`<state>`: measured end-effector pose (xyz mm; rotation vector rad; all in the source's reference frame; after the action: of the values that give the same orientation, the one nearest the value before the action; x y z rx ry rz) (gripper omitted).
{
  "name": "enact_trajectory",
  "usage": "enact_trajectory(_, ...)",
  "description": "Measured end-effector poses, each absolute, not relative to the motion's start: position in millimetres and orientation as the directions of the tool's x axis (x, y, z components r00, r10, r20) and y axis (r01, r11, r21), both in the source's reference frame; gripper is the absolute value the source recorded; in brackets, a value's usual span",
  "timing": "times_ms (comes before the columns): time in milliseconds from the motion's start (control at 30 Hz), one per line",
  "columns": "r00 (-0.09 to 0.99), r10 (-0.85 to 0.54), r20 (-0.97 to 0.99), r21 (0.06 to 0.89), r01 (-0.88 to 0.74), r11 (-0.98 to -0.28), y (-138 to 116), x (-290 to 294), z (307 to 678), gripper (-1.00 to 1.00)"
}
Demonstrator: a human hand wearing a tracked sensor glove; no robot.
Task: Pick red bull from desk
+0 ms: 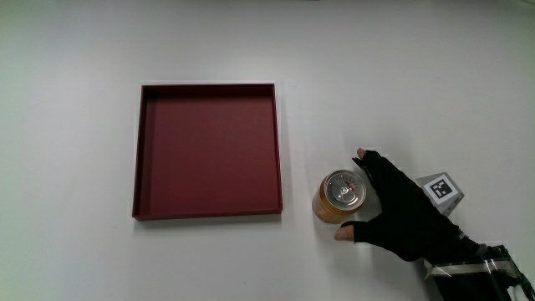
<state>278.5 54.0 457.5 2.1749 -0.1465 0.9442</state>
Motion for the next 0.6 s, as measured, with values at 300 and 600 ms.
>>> enact_trajectory(300,0.658,0.219,0.720,0.584,-0.405,-0.704,45.2,255.6,479.3,0.00)
enact_trajectory(600,0.572,0.205,0.794,0.519,-0.462,-0.719,39.4,243.2,502.4,0.00)
